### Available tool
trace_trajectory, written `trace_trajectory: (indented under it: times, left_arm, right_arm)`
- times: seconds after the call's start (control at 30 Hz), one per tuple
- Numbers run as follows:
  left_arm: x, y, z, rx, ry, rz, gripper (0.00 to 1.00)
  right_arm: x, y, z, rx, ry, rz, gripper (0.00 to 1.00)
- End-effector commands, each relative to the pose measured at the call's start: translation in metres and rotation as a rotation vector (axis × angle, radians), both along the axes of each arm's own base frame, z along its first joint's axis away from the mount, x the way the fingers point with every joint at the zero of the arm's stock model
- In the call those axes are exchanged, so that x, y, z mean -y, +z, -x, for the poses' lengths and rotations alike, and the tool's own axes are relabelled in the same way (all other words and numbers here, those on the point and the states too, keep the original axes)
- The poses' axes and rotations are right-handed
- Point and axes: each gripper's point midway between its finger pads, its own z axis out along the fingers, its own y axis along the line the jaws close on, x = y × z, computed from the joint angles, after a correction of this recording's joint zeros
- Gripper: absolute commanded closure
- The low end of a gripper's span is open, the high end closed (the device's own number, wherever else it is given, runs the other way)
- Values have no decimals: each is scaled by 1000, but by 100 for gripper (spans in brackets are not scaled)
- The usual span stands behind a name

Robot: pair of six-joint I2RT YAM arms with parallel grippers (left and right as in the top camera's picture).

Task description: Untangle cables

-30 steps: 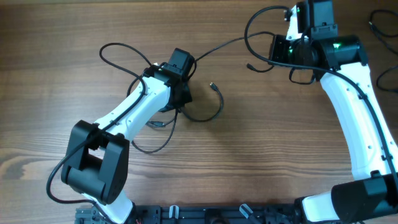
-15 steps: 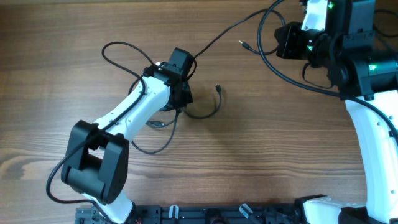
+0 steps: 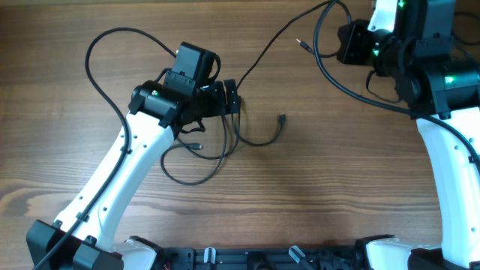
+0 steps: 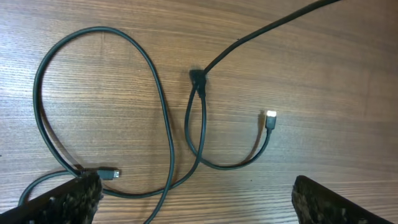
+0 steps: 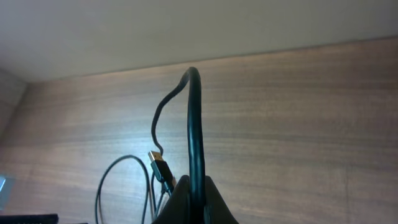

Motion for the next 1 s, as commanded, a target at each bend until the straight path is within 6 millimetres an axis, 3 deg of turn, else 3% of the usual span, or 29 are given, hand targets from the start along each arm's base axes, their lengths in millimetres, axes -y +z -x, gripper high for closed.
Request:
trace_trajectory:
  times: [0.0, 0.1, 0.23, 0.37, 0.47, 0.57, 0.63, 0.83, 0.97]
  left_arm:
    - [-9, 4, -5, -1, 49, 26, 0]
    - [-15, 4, -8, -6, 86, 35, 0]
    - [-17, 3, -9, -8, 91, 35, 0]
    - [-17, 3, -9, -10, 92, 33, 1]
    - [-17, 3, -9, -9, 93, 33, 0]
    - [-20, 3, -10, -12, 125, 39, 1]
    - [-22, 3, -11, -12, 133, 40, 1]
    - [-20, -4, -10, -41, 125, 57, 9]
    - [5, -21, -12, -79, 53, 147, 12]
  right_arm:
    - [2, 40, 4, 111, 17, 8, 96]
    - [7, 71, 14, 189, -2, 8, 96]
    - [15, 132, 33, 382, -34, -17, 96]
    - [19, 184, 52, 538, -84, -148, 95]
    - [35, 204, 57, 568, -225, -305, 96]
    - [51, 198, 52, 525, -367, -413, 96]
    - [50, 188, 45, 481, -392, -446, 96]
    - [21, 117, 10, 223, -304, -408, 96]
    - [4, 96, -1, 154, -217, -384, 96]
